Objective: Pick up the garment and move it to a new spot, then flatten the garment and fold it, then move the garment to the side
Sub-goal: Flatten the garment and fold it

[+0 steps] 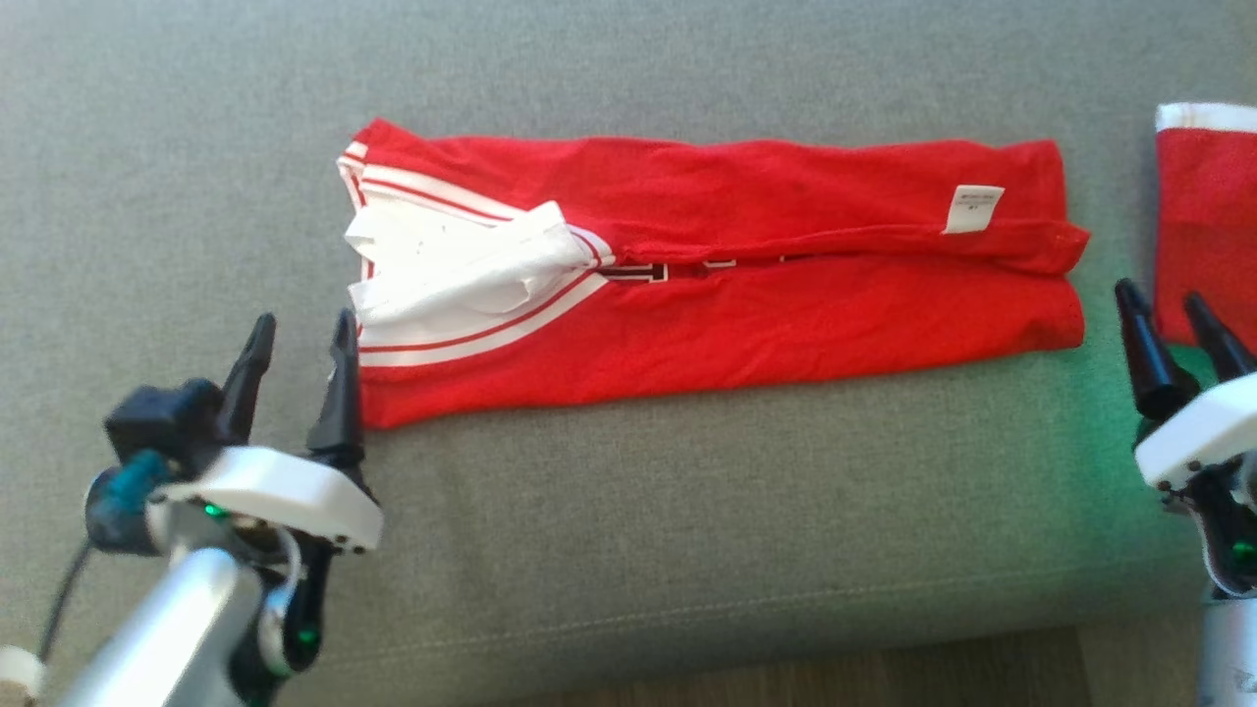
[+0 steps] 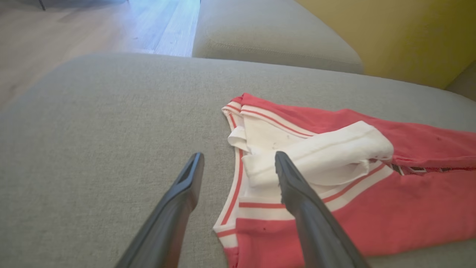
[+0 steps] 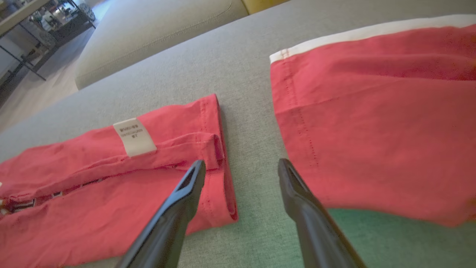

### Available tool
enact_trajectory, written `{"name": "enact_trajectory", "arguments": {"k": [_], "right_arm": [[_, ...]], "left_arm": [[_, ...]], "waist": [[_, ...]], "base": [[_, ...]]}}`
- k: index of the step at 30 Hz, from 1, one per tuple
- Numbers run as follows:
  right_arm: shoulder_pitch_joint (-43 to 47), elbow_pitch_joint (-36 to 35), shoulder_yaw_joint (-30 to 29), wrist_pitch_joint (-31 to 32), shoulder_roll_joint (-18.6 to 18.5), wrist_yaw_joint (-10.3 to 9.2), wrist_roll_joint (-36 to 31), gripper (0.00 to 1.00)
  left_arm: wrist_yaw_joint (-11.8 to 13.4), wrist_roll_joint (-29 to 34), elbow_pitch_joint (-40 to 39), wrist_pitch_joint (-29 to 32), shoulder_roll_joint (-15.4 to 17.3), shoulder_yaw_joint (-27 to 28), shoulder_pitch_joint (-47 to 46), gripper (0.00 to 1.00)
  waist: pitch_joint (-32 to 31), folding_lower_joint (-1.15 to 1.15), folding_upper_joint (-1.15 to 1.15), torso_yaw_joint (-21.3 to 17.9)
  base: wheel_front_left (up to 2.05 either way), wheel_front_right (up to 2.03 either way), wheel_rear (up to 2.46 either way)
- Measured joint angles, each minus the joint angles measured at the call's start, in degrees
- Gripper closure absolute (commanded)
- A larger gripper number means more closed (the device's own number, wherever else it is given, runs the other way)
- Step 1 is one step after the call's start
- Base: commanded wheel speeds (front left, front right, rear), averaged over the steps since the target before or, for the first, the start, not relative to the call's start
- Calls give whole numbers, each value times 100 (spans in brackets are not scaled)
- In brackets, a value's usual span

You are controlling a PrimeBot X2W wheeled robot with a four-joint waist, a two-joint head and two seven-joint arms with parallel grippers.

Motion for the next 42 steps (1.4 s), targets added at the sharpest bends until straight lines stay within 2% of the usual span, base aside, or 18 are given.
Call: {"name": "enact_trajectory", "arguments": {"k": [5,9,15,28,31,32,34,36,37,38,42], "right_arm": [[-235,527,-506,-31,107,0,136,0],[-671,1224,-662,-156,109,0,-90,0],[-1071,2031,-750,-220,123,0,-386,0],[-1465,2891,-1184,-111,98,0,-1025,2],[-1549,3096,-1257,1,53,0,-1125,19],[-1574,3156,-1265,63,38,0,-1125,19],[-1595,3206,-1265,132,16,0,-1125,55],[-1637,3283,-1198,258,3,0,-1094,75],[-1645,3300,-1134,336,2,0,-1011,93],[-1644,3305,-1074,409,2,0,-932,100],[-1603,3223,-888,454,-1,0,-866,100]], "left_arm": [[363,818,-77,-130,-242,-169,66,0],[448,1348,-149,-137,-490,-290,110,0],[349,1703,-179,-137,-901,-401,372,0],[34,2034,-35,-137,-1314,-157,435,0],[-18,2117,7,-137,-1386,-124,456,0],[-19,2131,10,-137,-1406,-99,483,0],[-21,2142,14,-137,-1424,-63,523,0],[-79,2182,22,-137,-1448,4,597,0],[-90,2182,26,-137,-1463,31,622,0],[-115,2183,31,-137,-1483,54,643,0],[-165,2225,56,-137,-1547,152,662,0]], "waist": [[-202,0,0,83],[-303,0,0,256],[-398,0,0,578],[-441,0,0,932],[-481,0,0,956],[-496,0,0,961],[-509,0,0,963],[-526,0,0,958],[-535,0,0,953],[-546,0,0,944],[-613,1,0,882]], "base": [[0,0,0],[0,0,0],[0,0,0],[0,0,0],[0,0,0],[0,0,0],[0,0,0],[0,0,0],[0,0,0],[0,0,0],[0,0,0]]}}
